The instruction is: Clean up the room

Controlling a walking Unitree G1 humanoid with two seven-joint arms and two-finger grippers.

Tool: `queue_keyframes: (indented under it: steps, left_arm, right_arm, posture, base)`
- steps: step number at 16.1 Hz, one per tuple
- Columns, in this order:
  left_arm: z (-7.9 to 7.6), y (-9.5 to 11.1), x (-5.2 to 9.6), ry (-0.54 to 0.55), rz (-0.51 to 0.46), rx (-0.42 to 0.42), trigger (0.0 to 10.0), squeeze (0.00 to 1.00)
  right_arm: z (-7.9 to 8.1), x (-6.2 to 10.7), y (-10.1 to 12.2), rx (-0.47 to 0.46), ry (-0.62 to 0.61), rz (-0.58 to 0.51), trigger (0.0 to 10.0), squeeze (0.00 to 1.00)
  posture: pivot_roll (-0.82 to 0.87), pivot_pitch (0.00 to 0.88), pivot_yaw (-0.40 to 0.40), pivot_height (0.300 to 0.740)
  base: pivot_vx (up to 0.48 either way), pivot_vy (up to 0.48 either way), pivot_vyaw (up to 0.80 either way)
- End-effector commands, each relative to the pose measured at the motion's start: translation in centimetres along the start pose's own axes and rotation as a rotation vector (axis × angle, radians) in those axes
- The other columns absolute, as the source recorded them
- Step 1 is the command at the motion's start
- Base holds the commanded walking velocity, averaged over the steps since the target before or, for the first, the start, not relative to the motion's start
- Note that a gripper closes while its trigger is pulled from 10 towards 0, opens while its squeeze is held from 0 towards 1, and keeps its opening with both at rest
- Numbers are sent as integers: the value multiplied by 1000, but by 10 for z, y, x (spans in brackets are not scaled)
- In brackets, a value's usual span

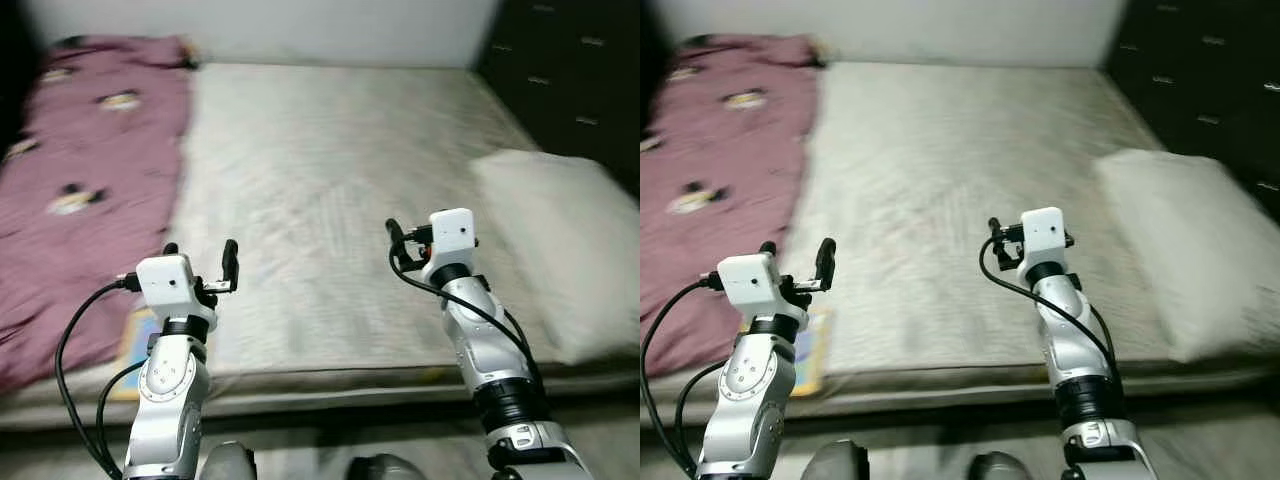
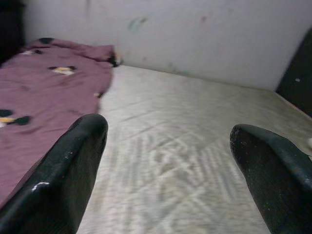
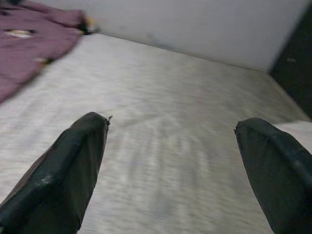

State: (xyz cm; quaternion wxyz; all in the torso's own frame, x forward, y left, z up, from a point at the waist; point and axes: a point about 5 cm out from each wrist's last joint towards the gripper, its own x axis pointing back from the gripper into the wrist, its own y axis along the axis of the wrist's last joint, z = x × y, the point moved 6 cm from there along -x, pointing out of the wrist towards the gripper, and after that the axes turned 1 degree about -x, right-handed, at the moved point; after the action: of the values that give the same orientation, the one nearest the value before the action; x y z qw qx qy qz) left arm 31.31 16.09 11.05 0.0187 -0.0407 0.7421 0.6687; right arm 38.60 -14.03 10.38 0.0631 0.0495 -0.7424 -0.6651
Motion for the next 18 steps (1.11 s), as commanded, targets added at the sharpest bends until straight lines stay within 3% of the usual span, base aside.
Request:
queue_keyframes:
  steps: [1,15,18]
  left_arm:
    - [5,-2,1,11,14,-5,10000,0]
    - [3,-2,1,10,7,4,10000,0]
    - [-5,4,3,-51,-23,15,10000,0]
  right_arm:
    - [3,0,1,-7,7,-2,10000,0]
    - [7,1,-3,-2,24,14,10000,0]
    - [9,1,-4,2,29,18,10000,0]
  posture:
    - [-15,90,-60,740]
    - [-19,94,-61,740]
    - [-23,96,-60,740]
  base:
    - [0,480,531]
    - [0,480,67]
    - [0,0,0]
